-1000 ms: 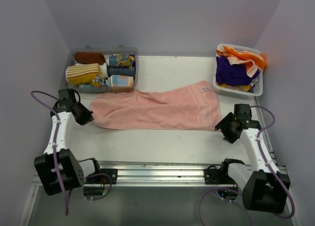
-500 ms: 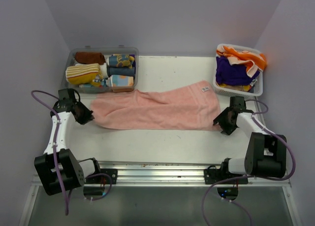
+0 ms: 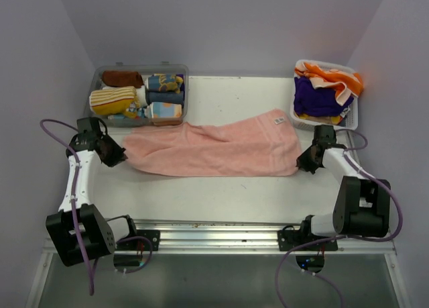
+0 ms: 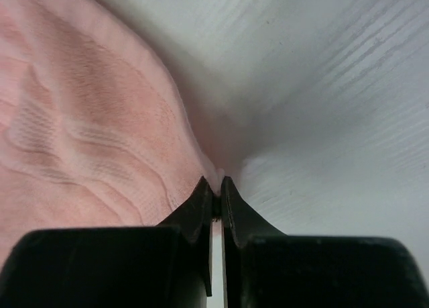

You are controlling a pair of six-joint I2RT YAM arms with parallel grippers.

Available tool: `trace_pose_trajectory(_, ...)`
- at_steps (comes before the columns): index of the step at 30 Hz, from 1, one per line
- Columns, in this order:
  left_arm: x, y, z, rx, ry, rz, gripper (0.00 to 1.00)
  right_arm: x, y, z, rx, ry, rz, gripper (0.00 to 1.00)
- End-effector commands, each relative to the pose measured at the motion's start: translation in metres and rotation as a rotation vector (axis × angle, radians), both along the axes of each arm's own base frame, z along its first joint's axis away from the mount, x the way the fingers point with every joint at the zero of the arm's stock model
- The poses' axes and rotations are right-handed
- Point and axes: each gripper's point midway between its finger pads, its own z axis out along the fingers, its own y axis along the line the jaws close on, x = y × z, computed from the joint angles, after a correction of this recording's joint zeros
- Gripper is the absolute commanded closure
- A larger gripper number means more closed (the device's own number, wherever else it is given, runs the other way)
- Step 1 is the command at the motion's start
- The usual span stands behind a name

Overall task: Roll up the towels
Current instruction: Flatten the towel

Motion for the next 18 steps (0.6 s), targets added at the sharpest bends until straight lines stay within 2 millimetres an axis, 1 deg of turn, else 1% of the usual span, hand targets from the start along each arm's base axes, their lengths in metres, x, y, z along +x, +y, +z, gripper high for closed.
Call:
trace_pose_trajectory(1, 0.019, 0.002, 0.045, 0.026, -0.111, -0.053, 1.0, 0.034, -0.014, 0.066, -0.066, -0.173, -0.027, 1.0)
trace_pose_trajectory(2, 0.02, 0.002, 0.051, 0.025, -0.115, -0.056, 1.0, 0.033, -0.016, 0.087, -0.084, -0.215, -0.026, 1.0)
trace_pose_trajectory(3, 0.022, 0.003, 0.06, 0.034, -0.133, -0.06, 1.0, 0.043, -0.021, 0.115, -0.113, -0.276, -0.031, 1.0)
trace_pose_trajectory(4, 0.03, 0.005, 0.08, 0.051, -0.179, -0.062, 1.0, 0.045, -0.023, 0.132, -0.127, -0.311, -0.029, 1.0)
trace_pose_trajectory(5, 0.033, 0.006, 0.093, 0.058, -0.211, -0.06, 1.0, 0.043, -0.024, 0.146, -0.137, -0.323, -0.027, 1.0)
trace_pose_trajectory(6, 0.037, 0.006, 0.108, 0.066, -0.254, -0.056, 1.0, 0.049, -0.026, 0.182, -0.156, -0.407, -0.028, 1.0)
trace_pose_trajectory(7, 0.044, 0.006, 0.134, 0.076, -0.323, -0.065, 1.0, 0.049, -0.029, 0.198, -0.172, -0.439, -0.033, 1.0)
trace_pose_trajectory(8, 0.048, 0.007, 0.15, 0.086, -0.372, -0.062, 1.0, 0.046, -0.03, 0.212, -0.181, -0.456, -0.037, 1.0)
trace_pose_trajectory(9, 0.05, 0.007, 0.167, 0.099, -0.419, -0.061, 1.0, 0.046, -0.031, 0.245, -0.205, -0.537, -0.035, 1.0)
trace_pose_trajectory(10, 0.053, 0.007, 0.193, 0.116, -0.485, -0.063, 1.0, 0.044, -0.035, 0.26, -0.229, -0.569, -0.049, 1.0)
trace_pose_trajectory(11, 0.054, 0.007, 0.208, 0.124, -0.524, -0.057, 1.0, 0.038, -0.038, 0.271, -0.247, -0.587, -0.058, 1.0)
trace_pose_trajectory(12, 0.054, 0.007, 0.221, 0.13, -0.554, -0.056, 1.0, 0.033, -0.039, 0.296, -0.265, -0.644, -0.067, 1.0)
trace_pose_trajectory(13, 0.053, 0.006, 0.241, 0.143, -0.604, -0.053, 1.0, 0.028, -0.04, 0.309, -0.277, -0.672, -0.076, 1.0)
trace_pose_trajectory(14, 0.054, 0.005, 0.255, 0.146, -0.652, -0.051, 1.0, 0.022, -0.043, 0.317, -0.293, -0.682, -0.086, 1.0)
trace_pose_trajectory(15, 0.049, 0.002, 0.27, 0.152, -0.708, -0.053, 1.0, 0.017, -0.043, 0.337, -0.305, -0.725, -0.086, 1.0)
trace_pose_trajectory(16, 0.046, -0.001, 0.28, 0.151, -0.744, -0.06, 1.0, 0.009, -0.043, 0.35, -0.317, -0.758, -0.09, 1.0)
trace_pose_trajectory(17, 0.045, -0.004, 0.291, 0.152, -0.78, -0.068, 1.0, 0.002, -0.043, 0.356, -0.325, -0.76, -0.089, 1.0)
trace_pose_trajectory(18, 0.04, -0.006, 0.305, 0.157, -0.815, -0.071, 1.0, -0.005, -0.046, 0.372, -0.348, -0.79, -0.096, 1.0)
